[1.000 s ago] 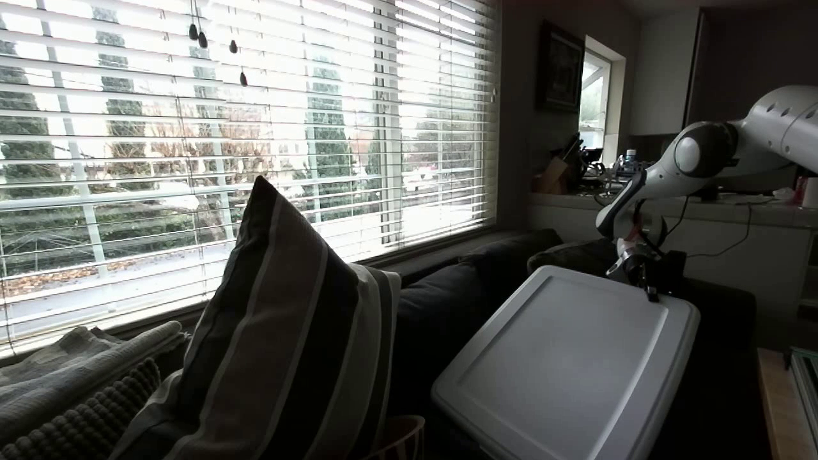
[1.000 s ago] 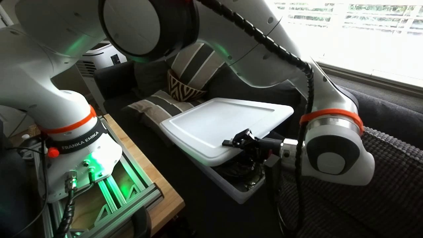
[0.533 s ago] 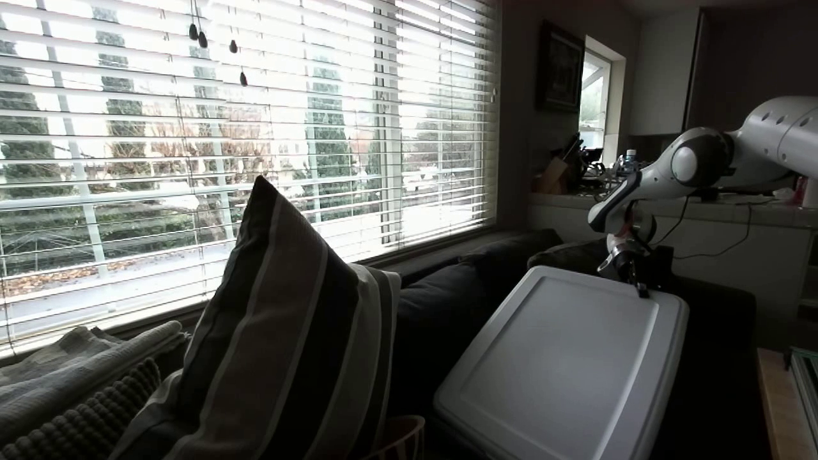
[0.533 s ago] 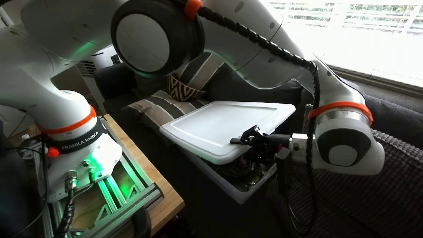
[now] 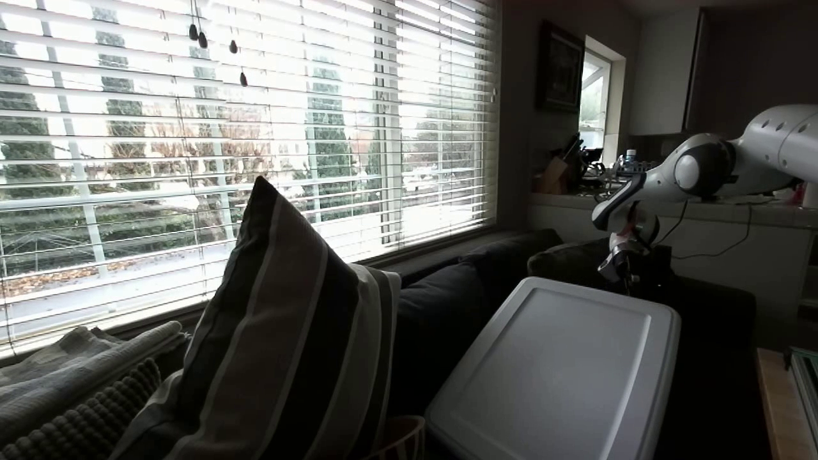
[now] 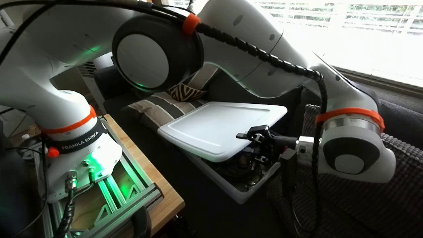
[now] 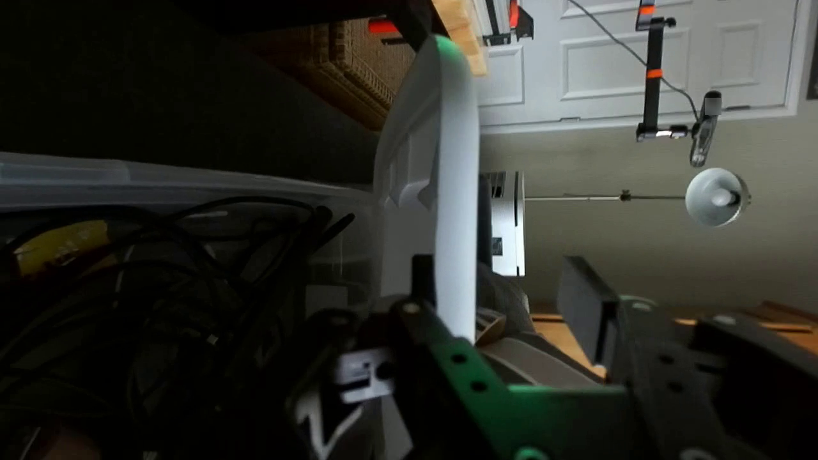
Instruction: Use the white lid to close the clear plastic box
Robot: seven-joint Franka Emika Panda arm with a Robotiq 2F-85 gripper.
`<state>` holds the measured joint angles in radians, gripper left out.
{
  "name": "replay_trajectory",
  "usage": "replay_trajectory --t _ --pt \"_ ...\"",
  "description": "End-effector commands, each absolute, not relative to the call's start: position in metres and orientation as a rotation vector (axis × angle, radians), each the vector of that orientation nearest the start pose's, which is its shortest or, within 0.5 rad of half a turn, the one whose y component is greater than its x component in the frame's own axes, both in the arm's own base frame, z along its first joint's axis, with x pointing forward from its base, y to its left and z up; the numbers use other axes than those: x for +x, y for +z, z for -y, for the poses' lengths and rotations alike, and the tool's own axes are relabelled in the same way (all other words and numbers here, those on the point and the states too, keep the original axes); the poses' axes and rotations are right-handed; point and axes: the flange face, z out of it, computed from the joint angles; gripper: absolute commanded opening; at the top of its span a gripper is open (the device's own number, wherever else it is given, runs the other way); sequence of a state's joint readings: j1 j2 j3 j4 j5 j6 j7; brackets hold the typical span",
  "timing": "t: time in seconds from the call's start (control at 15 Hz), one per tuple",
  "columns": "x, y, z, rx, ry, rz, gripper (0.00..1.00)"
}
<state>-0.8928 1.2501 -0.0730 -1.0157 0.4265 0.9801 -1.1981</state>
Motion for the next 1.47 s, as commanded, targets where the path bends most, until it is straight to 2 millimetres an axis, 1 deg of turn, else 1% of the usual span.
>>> replay_trajectory --t 0.0,0.13,0.2,0.33,0.4,0.53,0.67,0.8,0.93,1.0,1.07,1.2,1.27,1.33,1.4 --pt "0.377 0.090 0.496 -1.907 0.211 -0.001 0.86" --pt "0.361 0.106 0.516 -1.959 0.187 -0.102 0.99" --pt "0.353 0.115 0.525 -1.988 0.182 -0.157 1.00" --pt "0.339 0.129 0.537 -2.026 0.184 -0.275 1.00" --pt "0.335 0.135 0.539 -2.035 0.196 -0.336 1.00" --pt "0.330 0.144 0.534 -2.036 0.225 -0.448 1.00" --pt "0.328 0.147 0.512 -1.951 0.263 -0.535 0.99" --pt "0.329 0.137 0.491 -1.879 0.301 -0.630 1.00" --pt "0.327 0.116 0.475 -1.835 0.317 -0.740 1.00" --pt "0.323 0.099 0.472 -1.847 0.319 -0.803 1.00" --pt "0.320 0.086 0.467 -1.842 0.322 -0.862 1.00" --pt "0.312 0.058 0.464 -1.873 0.311 -0.981 1.00" --pt "0.307 0.049 0.465 -1.893 0.293 -1.039 1.00" --pt "0.305 0.043 0.468 -1.925 0.272 -1.090 1.00" --pt "0.302 0.041 0.475 -1.961 0.243 -1.135 1.00"
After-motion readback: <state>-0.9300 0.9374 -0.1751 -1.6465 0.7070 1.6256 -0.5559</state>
